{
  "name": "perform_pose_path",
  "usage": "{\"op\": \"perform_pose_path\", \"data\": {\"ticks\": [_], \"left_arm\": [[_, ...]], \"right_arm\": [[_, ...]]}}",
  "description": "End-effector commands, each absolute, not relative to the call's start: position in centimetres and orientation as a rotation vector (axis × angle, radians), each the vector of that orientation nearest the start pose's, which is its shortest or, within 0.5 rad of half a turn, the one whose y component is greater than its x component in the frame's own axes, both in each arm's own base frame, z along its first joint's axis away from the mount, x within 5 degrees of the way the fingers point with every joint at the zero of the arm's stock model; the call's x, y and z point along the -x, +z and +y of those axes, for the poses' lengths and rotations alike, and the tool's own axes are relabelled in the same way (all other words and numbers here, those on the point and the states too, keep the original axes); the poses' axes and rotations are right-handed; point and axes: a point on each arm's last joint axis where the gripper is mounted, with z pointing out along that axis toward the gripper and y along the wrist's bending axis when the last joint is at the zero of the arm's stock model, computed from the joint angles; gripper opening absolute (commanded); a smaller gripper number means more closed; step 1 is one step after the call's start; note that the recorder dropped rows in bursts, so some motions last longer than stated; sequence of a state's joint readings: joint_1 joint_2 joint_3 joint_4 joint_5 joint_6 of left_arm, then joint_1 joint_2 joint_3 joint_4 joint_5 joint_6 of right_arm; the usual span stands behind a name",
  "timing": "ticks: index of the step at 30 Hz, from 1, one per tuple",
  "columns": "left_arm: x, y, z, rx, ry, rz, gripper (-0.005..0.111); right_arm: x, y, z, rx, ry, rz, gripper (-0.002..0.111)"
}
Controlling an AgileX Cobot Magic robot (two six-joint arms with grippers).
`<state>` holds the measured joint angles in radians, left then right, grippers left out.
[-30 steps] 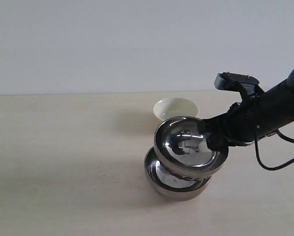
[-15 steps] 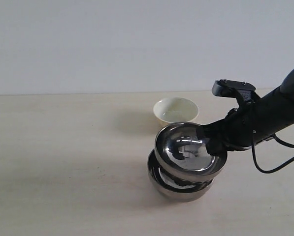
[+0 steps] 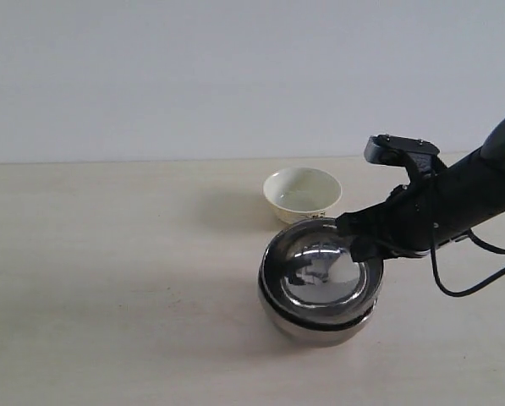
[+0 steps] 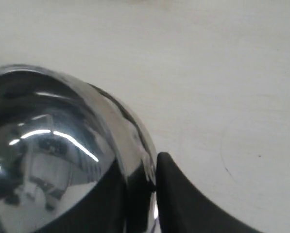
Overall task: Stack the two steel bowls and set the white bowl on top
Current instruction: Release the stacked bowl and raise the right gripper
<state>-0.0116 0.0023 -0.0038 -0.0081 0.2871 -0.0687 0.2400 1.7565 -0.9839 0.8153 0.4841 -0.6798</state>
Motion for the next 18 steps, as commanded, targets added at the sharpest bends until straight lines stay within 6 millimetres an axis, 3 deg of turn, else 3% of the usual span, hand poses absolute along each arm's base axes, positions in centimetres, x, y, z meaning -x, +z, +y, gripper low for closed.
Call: {"op": "perform_pose_path", "data": {"ticks": [1,6,11,15,18], "left_arm": [[-5.5,18.7,-0.1,0.065,-0.069,1.767,0.004],[-5.5,18.7,-0.1,0.065,-0.069,1.767,0.004],[-5.5,18.7,-0.1,0.065,-0.069,1.767,0.004],[-5.5,18.7,-0.1,0.065,-0.069,1.767,0.004],[-5.5,18.7,-0.1,0.065,-0.069,1.767,0.004]], "right_arm": [[-32.7,18.1,11.1,0.339,0.549,2.563,0.038],[-33.1,18.5,11.2,0.338,0.545,2.546,0.036],[-33.3,21.1,11.7,0.397,0.597,2.492,0.034],[-32.7,23.3,11.6,0.481,0.569,2.408,0.001],[-32.2,24.0,11.6,0.507,0.589,2.399,0.0]]}}
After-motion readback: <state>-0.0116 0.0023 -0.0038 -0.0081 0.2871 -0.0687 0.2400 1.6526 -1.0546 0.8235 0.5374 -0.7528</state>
